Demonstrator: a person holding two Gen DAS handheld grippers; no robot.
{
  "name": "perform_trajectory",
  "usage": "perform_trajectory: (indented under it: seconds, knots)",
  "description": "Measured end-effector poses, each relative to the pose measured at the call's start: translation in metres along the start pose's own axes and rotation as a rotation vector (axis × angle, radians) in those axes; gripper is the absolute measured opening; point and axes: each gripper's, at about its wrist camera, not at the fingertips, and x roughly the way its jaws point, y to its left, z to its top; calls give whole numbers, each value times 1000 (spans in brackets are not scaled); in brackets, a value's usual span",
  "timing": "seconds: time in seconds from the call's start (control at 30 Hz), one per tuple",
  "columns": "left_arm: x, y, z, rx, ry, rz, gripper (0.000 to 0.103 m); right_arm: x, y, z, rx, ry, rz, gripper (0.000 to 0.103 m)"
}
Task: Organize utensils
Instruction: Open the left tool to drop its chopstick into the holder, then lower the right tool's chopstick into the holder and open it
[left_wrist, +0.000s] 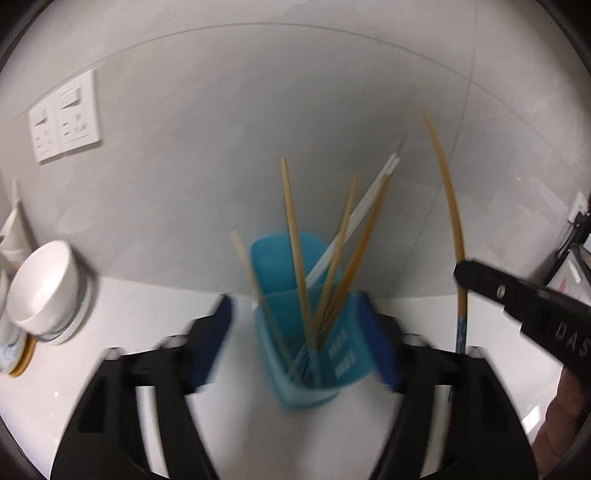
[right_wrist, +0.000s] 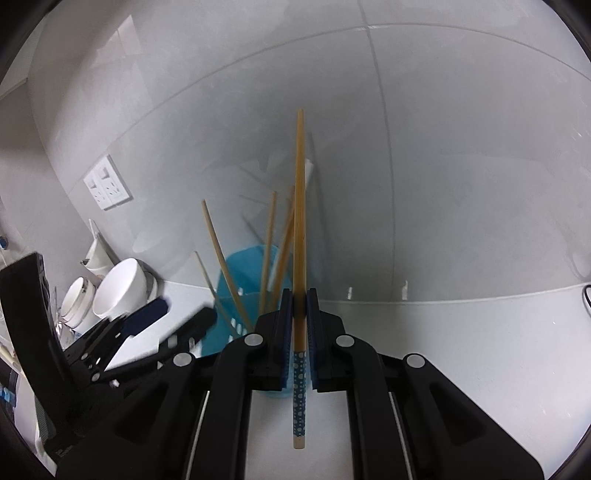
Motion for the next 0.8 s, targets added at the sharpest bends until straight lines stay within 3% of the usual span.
perform_trajectory:
  seconds: [0.1, 0.17, 0.37, 0.8]
  knots:
    - [-10, 7, -2, -15, 20, 20, 94, -1, 5, 3, -8, -22, 25, 7]
    - [-17, 12, -5, -35, 35, 27, 97, 0, 11, 6, -13, -42, 47, 7]
    - [-24, 25, -11, -54, 67, 41, 97, 9, 20, 15, 3, -94, 121, 7]
    - [-18, 63, -19, -113, 105, 75, 97, 22, 33, 21, -7, -195, 160, 7]
